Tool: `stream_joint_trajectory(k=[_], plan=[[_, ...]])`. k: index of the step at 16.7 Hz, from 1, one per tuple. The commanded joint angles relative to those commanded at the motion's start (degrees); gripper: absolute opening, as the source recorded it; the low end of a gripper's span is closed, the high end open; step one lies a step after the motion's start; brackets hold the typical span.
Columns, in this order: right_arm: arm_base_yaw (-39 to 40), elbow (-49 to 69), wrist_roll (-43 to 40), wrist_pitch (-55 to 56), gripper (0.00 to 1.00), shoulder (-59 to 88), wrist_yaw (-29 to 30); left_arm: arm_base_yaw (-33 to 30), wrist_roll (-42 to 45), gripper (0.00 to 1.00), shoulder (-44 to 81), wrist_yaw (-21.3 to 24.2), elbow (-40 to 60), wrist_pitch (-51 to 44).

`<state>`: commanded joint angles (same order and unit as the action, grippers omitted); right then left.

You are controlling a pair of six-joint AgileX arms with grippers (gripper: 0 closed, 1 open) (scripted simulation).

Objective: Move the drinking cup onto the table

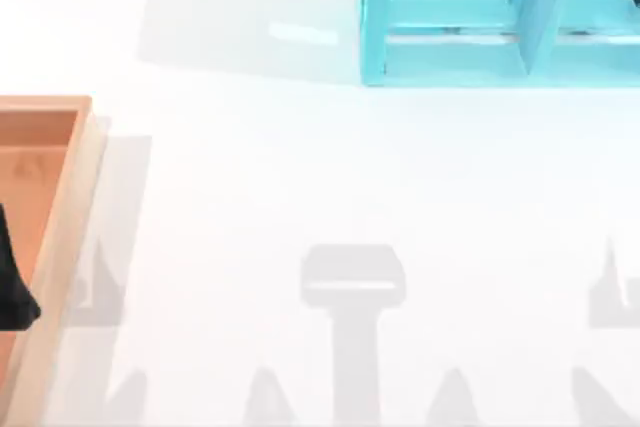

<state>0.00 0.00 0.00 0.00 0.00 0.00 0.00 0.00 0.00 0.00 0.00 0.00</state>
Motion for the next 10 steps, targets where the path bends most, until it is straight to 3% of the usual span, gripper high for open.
stream_joint_trajectory(k=[5,10], plan=[[0.00,0.00,0.00,0.00,1.00,0.00,0.00,1.19,1.25,1.00,3.81,-0.02,3.75,-3.80],[0.00,0.00,0.00,0.00,1.00,0.00,0.00,5.82,6.12,1.00,22.11,-0.06,19.58,-21.26]])
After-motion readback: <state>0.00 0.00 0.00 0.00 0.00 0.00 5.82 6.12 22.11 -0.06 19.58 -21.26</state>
